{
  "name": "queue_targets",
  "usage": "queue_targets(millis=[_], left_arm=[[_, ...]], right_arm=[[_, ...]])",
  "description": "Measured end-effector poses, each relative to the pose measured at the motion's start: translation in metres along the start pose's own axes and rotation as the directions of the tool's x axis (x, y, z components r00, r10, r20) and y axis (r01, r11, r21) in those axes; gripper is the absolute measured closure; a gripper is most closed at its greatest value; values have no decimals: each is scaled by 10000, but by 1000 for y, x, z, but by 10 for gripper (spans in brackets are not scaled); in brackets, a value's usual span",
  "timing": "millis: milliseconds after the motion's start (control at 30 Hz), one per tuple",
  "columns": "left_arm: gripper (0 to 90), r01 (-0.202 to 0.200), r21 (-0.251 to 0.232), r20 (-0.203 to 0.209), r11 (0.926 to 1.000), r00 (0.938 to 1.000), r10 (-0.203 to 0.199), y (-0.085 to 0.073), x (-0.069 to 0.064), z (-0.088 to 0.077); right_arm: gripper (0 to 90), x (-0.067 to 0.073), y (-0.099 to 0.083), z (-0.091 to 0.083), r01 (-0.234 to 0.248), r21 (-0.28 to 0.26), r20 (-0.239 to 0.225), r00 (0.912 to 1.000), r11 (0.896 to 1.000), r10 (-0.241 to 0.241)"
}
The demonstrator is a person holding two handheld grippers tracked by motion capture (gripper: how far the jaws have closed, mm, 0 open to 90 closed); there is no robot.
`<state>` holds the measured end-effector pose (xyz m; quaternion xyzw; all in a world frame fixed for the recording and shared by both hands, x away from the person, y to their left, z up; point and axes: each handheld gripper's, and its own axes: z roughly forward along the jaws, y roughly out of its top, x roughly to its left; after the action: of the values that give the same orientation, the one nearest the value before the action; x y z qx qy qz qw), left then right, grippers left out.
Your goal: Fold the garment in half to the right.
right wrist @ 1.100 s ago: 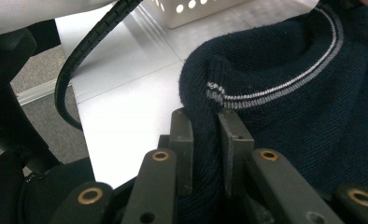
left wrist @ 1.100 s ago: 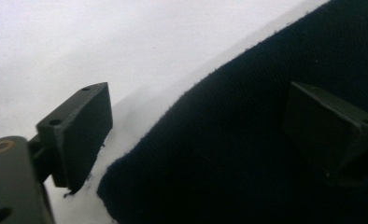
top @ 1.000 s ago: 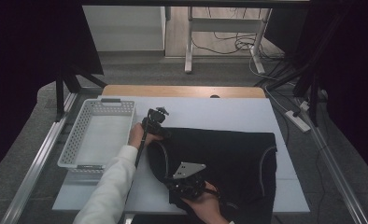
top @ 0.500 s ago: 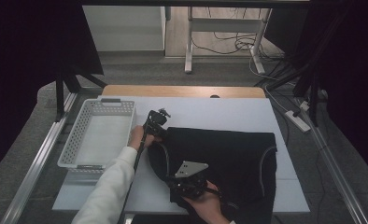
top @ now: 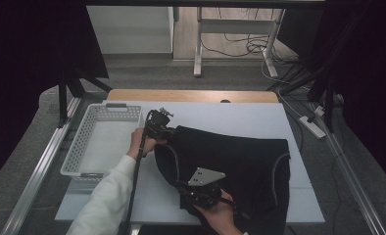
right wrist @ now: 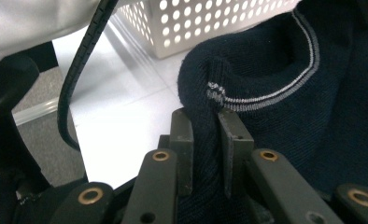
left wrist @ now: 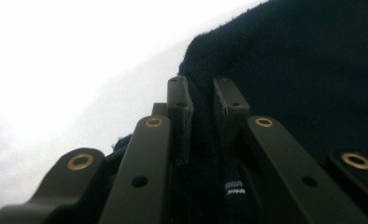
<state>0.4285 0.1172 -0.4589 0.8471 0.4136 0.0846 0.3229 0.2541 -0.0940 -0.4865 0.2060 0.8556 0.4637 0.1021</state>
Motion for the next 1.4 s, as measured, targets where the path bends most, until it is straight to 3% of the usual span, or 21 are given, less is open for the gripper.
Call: queue_targets(millis=[267, 533, 800, 1400], left_arm=[[786, 194, -574, 430, 9982, 9989, -170, 1, 5, -17], [789, 185, -704, 590, 9973, 9982, -144, 1, 8, -21], [789, 446, -910, 728, 9948, 9966, -381, -5, 18, -30], [792, 542, -1330, 645, 9896, 9969, -459, -5, 27, -54]], right_arm=[[776, -2, 2, -14, -14, -620, 204, 9998, 9981, 26], [776, -2, 2, -18, -26, -786, 213, 9998, 9969, 43], [778, -3, 9, -17, 57, -901, 218, 9998, 9959, -38], [780, -3, 26, -17, 219, -1407, 168, 9997, 9898, -197]])
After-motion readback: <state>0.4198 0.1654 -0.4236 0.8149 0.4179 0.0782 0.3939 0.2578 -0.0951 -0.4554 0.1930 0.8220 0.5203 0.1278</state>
